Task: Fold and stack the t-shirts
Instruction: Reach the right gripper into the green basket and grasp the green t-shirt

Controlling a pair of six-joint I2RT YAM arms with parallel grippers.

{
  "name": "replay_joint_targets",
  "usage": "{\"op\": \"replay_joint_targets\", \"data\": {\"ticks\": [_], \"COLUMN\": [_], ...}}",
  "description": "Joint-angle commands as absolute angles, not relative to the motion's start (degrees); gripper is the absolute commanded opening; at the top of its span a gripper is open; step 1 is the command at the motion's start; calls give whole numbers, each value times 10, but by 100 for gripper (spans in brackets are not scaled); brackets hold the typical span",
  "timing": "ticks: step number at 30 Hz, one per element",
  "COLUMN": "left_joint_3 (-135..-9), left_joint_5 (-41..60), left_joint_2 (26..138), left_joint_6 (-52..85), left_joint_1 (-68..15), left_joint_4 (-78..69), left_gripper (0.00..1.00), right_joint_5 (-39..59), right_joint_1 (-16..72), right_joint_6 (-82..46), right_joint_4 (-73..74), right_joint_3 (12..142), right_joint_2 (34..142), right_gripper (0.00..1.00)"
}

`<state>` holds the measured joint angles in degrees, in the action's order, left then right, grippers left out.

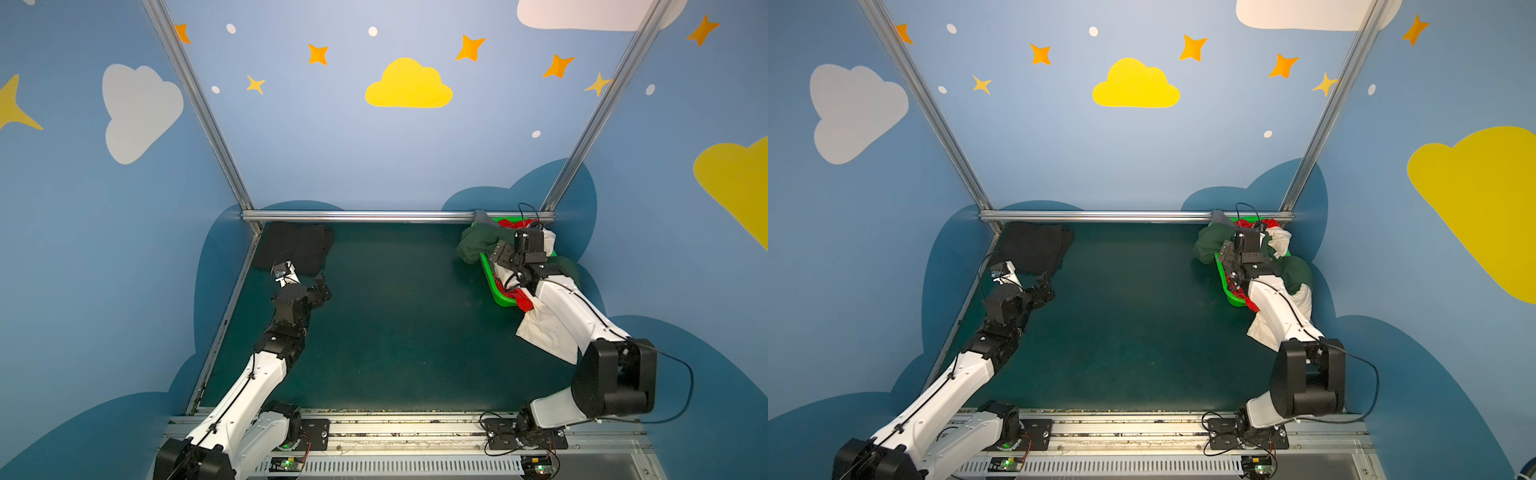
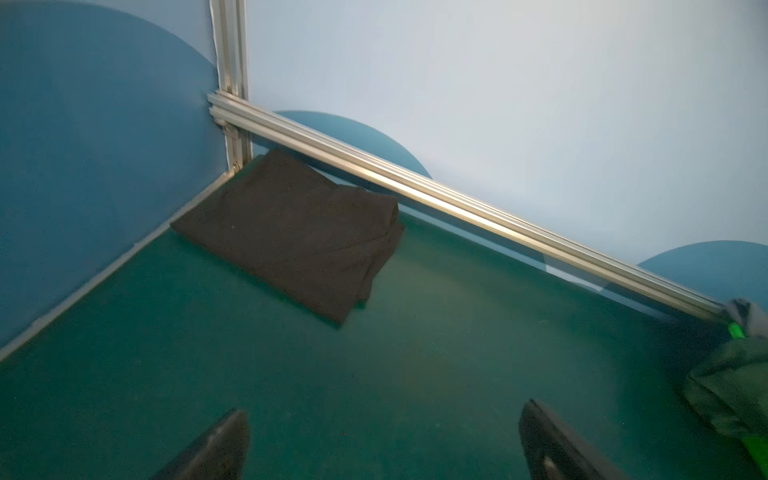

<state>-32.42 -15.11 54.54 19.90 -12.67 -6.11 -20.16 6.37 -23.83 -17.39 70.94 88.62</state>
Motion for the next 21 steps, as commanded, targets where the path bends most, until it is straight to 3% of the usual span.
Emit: {"op": "replay_joint_targets", "data": {"ticks": [1, 9, 18, 21], "left_joint_3": [-367, -407, -417, -417], "left_joint_5": [-93, -28, -11, -23], "left_joint_2": [565, 612, 648, 651], "left_joint_6": [247, 284, 289, 292], "left_joint_1": [-137, -171, -181, -180], "left_joint_4": [27, 47, 33, 33], "left_gripper": [100, 100, 100, 100], "right_joint_5": [-182, 18, -25, -23], "right_joint_1": [44, 8, 3, 4], "right_joint_6": [-274, -207, -162, -151], "right_joint_4": [-325, -357, -329, -331], "right_joint_3": [784, 960, 1048, 1084], "right_joint_2": [958, 1115, 1212, 1240], "right_gripper": [96, 86, 83, 75]}}
